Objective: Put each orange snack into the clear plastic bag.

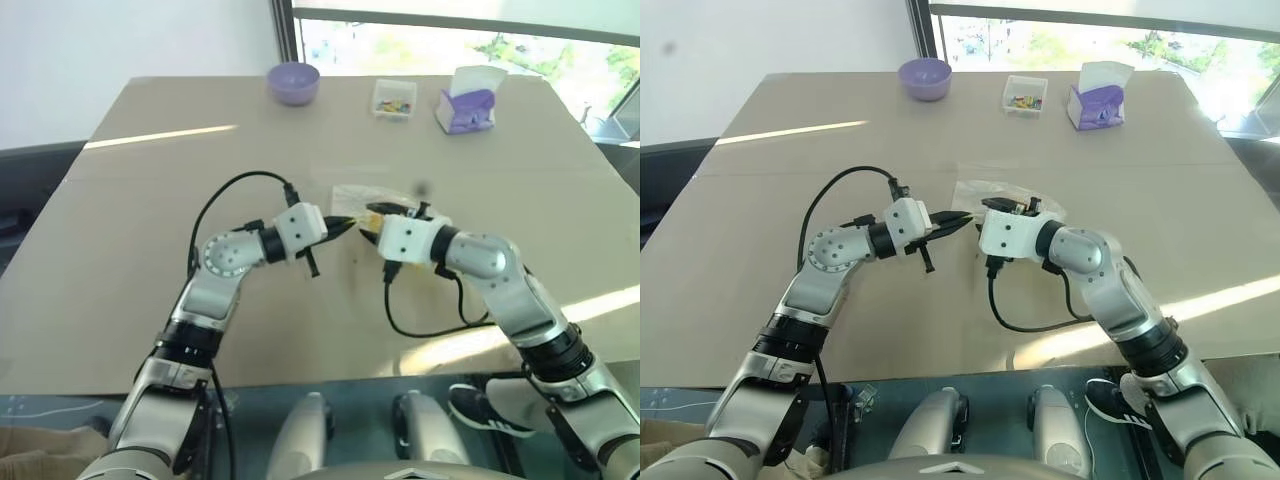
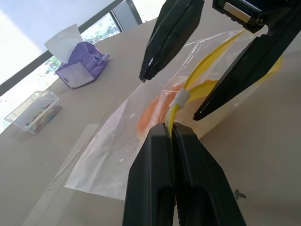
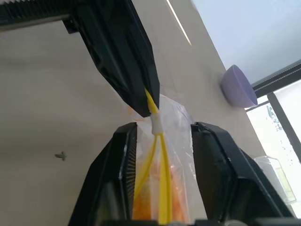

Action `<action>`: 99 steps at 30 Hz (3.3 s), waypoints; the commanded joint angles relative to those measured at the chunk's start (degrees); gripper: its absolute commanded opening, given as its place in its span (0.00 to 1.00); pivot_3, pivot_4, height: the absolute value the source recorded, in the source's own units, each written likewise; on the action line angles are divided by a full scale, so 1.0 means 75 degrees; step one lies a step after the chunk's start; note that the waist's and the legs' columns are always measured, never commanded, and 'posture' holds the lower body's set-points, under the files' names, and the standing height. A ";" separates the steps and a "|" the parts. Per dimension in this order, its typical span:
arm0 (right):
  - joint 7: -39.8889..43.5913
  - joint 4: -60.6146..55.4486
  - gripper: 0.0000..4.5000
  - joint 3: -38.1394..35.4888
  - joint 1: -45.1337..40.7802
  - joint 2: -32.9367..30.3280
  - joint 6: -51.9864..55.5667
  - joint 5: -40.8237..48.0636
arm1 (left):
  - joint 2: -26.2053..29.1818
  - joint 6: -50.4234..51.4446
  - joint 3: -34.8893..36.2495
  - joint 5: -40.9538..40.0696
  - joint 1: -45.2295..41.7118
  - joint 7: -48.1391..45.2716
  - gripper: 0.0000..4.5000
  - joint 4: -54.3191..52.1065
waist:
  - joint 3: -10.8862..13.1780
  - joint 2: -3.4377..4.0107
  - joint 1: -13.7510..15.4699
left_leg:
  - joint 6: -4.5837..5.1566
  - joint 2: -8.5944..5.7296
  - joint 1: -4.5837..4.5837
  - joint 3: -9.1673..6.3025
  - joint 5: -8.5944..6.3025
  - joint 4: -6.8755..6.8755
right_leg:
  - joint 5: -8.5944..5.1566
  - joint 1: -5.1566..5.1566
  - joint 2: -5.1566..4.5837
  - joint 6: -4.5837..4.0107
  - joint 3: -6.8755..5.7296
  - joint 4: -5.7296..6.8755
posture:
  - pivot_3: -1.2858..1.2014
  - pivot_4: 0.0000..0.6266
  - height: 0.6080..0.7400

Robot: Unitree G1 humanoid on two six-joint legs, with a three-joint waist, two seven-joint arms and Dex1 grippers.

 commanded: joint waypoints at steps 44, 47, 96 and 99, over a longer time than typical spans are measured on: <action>0.0037 0.0082 0.01 -0.0060 -0.0092 -0.0019 -0.0928 -0.0850 | 0.0141 0.0318 0.0301 -0.0064 0.0001 0.0179 0.00 -0.0345 | 0.0000 0.0000 -0.0002 | 0.0000 0.0000 0.0000 0.0000 0.0000 -0.0001 | 0.0000 -0.0001 0.0000 0.0000 0.0000 0.0000 | 0.52 0.24 1.00; 0.0072 -0.0156 0.01 -0.0274 0.0168 -0.0257 -0.0827 -0.0821 | 0.0208 0.0306 0.0366 -0.0012 -0.0063 0.0230 0.00 -0.0108 | 0.0000 0.0000 0.0013 | 0.0000 0.0000 -0.0001 0.0000 0.0000 -0.0001 | 0.0000 -0.0001 0.0000 0.0000 0.0000 -0.0001 | 0.52 0.24 1.00; -0.0593 -0.0723 0.67 -0.1867 0.2828 -0.2078 -0.0575 -0.0212 | 0.0216 0.0054 0.0257 -0.0151 -0.0288 0.0068 0.00 0.0571 | 0.0000 0.0000 0.0007 | 0.0001 -0.0001 -0.0002 0.0003 -0.0001 -0.0001 | 0.0000 0.0001 -0.0003 0.0000 0.0002 -0.0003 | 0.52 0.24 1.00; -0.0448 -0.0954 0.77 -0.1759 0.2843 -0.1747 -0.0522 0.0027 | 0.0150 0.0068 0.0254 -0.0127 -0.0295 0.0047 0.00 0.0551 | 0.0000 0.0000 0.0008 | 0.0001 -0.0001 -0.0003 0.0002 0.0000 0.0000 | 0.0000 0.0001 -0.0002 0.0000 0.0001 -0.0003 | 0.52 0.24 1.00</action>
